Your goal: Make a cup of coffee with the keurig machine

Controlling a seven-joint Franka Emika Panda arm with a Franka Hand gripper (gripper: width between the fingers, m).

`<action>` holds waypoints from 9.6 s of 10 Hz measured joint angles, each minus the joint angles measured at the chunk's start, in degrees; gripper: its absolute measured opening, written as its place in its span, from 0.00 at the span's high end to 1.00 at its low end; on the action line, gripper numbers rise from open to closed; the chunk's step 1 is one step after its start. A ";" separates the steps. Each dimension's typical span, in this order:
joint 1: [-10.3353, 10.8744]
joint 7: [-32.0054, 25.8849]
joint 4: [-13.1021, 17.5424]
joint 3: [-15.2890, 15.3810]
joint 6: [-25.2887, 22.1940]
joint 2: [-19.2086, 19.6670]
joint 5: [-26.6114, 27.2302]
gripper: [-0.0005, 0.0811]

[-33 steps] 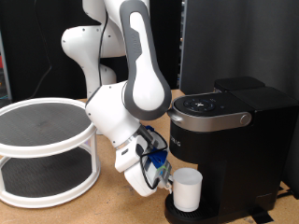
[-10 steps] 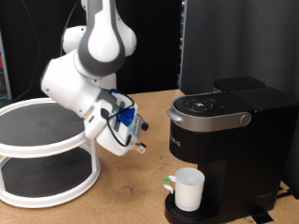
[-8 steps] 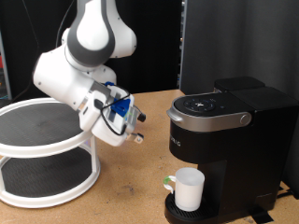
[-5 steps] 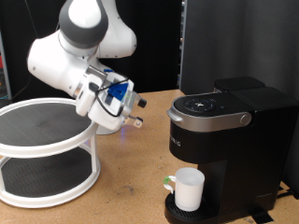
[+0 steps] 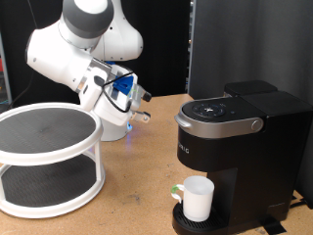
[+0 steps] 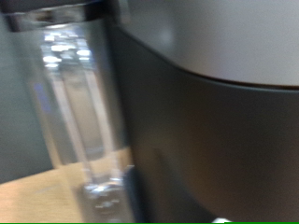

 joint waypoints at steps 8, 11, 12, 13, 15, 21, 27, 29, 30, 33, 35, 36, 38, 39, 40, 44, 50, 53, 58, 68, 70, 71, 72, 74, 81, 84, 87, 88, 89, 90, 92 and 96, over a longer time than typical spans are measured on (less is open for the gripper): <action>-0.69 12.28 5.71 -0.45 -7.85 -7.08 -1.81 0.01; -0.69 12.16 5.59 -0.56 -8.58 -7.23 -2.10 0.01; -0.70 12.05 5.49 -0.68 -8.81 -7.22 -2.07 0.01; -0.61 12.36 5.56 -0.47 -8.80 -7.28 -1.27 0.01; -0.19 15.46 7.22 1.81 -8.36 -7.70 -1.81 0.01; 0.27 21.79 14.39 10.92 -7.13 -7.27 -15.64 0.01; 0.44 24.16 18.38 17.25 -6.83 -7.18 -28.55 0.01; 0.47 28.08 20.23 18.59 -5.23 -7.05 -27.44 0.01; 0.47 29.46 21.06 19.09 -4.36 -6.84 -27.17 0.01; 0.46 32.50 23.95 20.24 -1.61 -4.54 -27.05 0.01; 0.46 34.28 26.32 20.79 -0.37 -2.00 -27.18 0.01; 0.45 35.10 27.76 20.95 -0.29 -0.44 -27.42 0.01; 0.45 35.79 30.35 21.08 0.02 2.68 -28.15 0.01; 0.45 35.87 31.34 21.16 0.44 4.02 -28.68 0.01; 0.45 35.88 32.19 21.29 0.87 5.21 -29.29 0.01; 0.50 37.42 35.95 23.09 -0.14 8.78 -38.02 0.01; 0.57 38.55 36.99 25.33 0.18 10.52 -40.53 0.01; 0.58 40.31 36.90 26.70 1.53 11.53 -45.89 0.01; 0.57 40.46 35.73 27.01 3.84 12.52 -47.85 0.73; 0.74 32.43 26.28 27.07 17.24 10.99 -39.66 0.99; 0.74 31.99 24.94 27.07 18.28 10.30 -39.43 0.99; 0.75 31.79 24.54 27.07 18.78 10.08 -39.37 0.99; 0.75 31.77 24.37 27.07 18.91 9.96 -39.36 0.99; 0.74 31.79 24.36 27.08 18.88 9.95 -39.60 0.99; 0.23 40.47 32.06 26.86 6.15 14.93 -46.01 0.99; -0.16 41.86 36.51 26.22 -1.35 18.01 -47.03 0.99; -0.21 41.94 38.47 25.97 -4.23 19.43 -48.21 0.99; -0.21 41.94 38.54 25.97 -4.26 19.49 -48.21 0.99; -0.21 41.94 38.54 25.97 -4.22 19.49 -48.17 0.99; -0.22 41.84 38.52 25.94 -4.16 19.49 -47.95 0.99; -0.45 38.93 37.77 25.53 -3.46 19.11 -45.62 0.99; -1.40 27.97 33.31 24.23 -0.85 16.05 -38.32 0.99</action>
